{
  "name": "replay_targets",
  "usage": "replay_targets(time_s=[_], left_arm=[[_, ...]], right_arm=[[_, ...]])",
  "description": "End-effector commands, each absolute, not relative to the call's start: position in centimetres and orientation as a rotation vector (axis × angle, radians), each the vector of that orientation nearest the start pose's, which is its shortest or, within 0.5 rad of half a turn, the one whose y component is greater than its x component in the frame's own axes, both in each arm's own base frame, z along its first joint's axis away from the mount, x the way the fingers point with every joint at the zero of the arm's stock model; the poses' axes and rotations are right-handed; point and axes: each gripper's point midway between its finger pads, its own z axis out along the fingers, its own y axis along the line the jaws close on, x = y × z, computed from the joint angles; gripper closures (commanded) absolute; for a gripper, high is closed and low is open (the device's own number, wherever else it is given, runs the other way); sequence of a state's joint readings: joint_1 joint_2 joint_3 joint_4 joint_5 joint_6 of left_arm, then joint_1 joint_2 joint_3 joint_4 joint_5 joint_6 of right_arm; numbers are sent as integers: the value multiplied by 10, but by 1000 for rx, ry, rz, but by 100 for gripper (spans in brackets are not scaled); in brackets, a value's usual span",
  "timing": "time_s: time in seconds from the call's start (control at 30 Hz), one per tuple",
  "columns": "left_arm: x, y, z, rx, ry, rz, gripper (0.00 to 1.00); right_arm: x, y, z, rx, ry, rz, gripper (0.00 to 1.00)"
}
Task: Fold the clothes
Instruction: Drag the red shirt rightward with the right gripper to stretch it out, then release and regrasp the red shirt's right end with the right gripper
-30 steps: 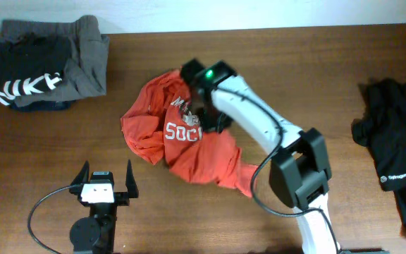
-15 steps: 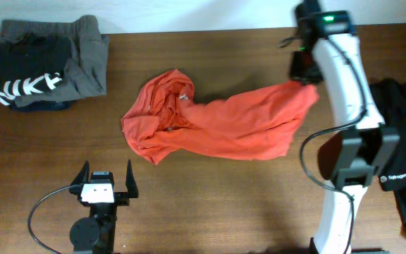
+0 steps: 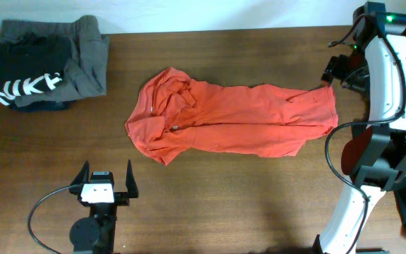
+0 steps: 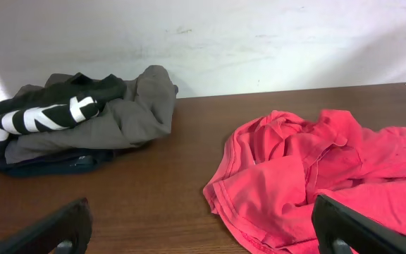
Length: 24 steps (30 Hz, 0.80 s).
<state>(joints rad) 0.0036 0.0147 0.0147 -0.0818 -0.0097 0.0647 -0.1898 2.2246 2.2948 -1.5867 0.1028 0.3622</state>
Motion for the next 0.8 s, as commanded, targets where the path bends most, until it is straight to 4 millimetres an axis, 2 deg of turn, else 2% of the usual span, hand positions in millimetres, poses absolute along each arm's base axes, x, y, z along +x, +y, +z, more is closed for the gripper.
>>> replay_targets(time_s=[0.0, 0.03, 0.1, 0.2, 0.3, 0.43, 0.53, 0.63, 0.7, 0.77], left_arm=[[246, 2, 156, 61, 1652, 66, 1], [246, 2, 156, 61, 1652, 66, 1], [246, 2, 156, 61, 1652, 66, 1], [246, 2, 156, 61, 1652, 66, 1], [246, 2, 156, 61, 1652, 66, 1], [246, 2, 156, 61, 1652, 66, 1], [246, 2, 156, 61, 1652, 66, 1], [246, 2, 156, 61, 1652, 66, 1], [246, 2, 156, 61, 1652, 66, 1], [246, 2, 156, 61, 1652, 66, 1]], right_arm=[[426, -53, 170, 639, 3005, 149, 8], [420, -39, 170, 561, 3050, 191, 8], [409, -23, 169, 512, 3111, 182, 7], [406, -4, 164, 442, 3150, 181, 6], [405, 27, 151, 335, 3186, 195, 4], [399, 57, 131, 271, 3232, 174, 4], [403, 69, 117, 372, 3203, 74, 9], [414, 79, 114, 472, 3119, -17, 9], [416, 80, 123, 523, 3056, -91, 9], [409, 71, 136, 563, 3018, -198, 9]])
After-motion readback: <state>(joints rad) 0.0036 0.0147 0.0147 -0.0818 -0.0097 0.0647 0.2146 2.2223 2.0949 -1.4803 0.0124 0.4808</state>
